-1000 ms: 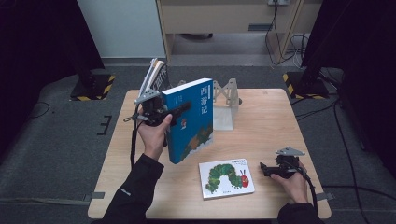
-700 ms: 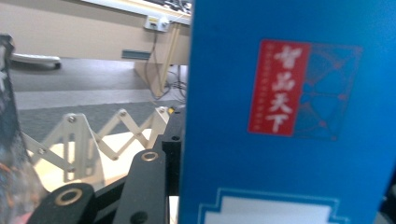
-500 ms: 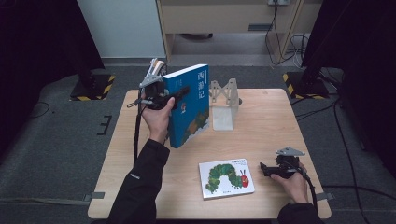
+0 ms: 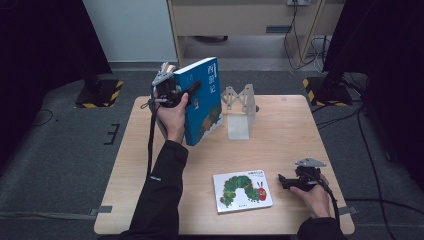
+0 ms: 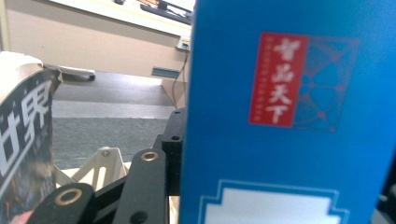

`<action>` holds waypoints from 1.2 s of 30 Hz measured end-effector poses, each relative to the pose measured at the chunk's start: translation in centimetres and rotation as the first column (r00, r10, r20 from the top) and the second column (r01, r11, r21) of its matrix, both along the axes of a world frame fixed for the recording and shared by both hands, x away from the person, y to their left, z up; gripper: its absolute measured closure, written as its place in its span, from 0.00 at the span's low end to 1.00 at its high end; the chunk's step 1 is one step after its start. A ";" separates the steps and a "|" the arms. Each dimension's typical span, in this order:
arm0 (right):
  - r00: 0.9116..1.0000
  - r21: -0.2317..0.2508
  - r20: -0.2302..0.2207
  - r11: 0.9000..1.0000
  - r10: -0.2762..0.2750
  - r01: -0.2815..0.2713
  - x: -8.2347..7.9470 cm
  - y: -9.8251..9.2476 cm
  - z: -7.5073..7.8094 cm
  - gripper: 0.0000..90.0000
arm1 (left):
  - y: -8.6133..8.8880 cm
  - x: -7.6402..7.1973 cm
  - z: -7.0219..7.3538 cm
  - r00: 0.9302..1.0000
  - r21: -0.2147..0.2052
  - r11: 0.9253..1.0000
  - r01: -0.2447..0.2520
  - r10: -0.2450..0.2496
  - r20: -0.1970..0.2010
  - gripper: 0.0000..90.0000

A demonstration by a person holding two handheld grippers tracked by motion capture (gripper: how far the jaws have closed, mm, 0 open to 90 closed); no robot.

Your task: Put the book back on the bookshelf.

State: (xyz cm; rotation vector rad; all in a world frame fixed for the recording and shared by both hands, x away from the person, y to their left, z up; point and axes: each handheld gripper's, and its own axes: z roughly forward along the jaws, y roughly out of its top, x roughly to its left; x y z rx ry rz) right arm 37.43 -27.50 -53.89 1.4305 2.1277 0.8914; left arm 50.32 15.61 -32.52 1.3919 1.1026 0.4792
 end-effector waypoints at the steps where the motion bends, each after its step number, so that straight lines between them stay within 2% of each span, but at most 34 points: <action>1: 1.000 0.000 0.000 1.000 0.000 0.000 0.0 0.0 0.0 0.04 | -0.1 0.1 0.1 1.000 0.003 1.000 -0.006 0.006 0.004 0.67; 7: 1.000 0.000 0.000 1.000 -0.001 0.001 0.0 0.0 0.0 0.04 | -1.1 0.8 -0.2 1.000 0.030 0.999 -0.024 0.023 0.019 0.67; 13: 1.000 0.000 0.000 1.000 0.000 0.000 0.0 0.0 0.0 0.04 | -1.9 1.7 -1.5 1.000 0.003 1.000 -0.020 0.020 -0.001 0.67; 19: 1.000 0.000 0.000 1.000 0.000 0.000 0.0 0.0 0.0 0.04 | -2.7 2.2 -2.5 0.999 0.043 0.998 -0.043 0.043 -0.001 0.67; 24: 1.000 0.000 -0.001 1.000 -0.001 0.001 0.0 0.0 0.0 0.04 | -3.1 2.4 -3.5 0.999 0.051 0.998 -0.045 0.046 -0.006 0.67; 28: 1.000 0.000 0.000 1.000 0.000 0.000 0.0 0.0 0.0 0.04 | -3.4 2.8 -4.4 0.999 0.048 0.998 -0.038 0.040 -0.028 0.67; 36: 1.000 0.000 -0.001 1.000 0.003 -0.003 0.0 0.0 0.0 0.04 | -4.0 3.2 -5.4 0.998 0.081 0.995 -0.051 0.054 -0.033 0.67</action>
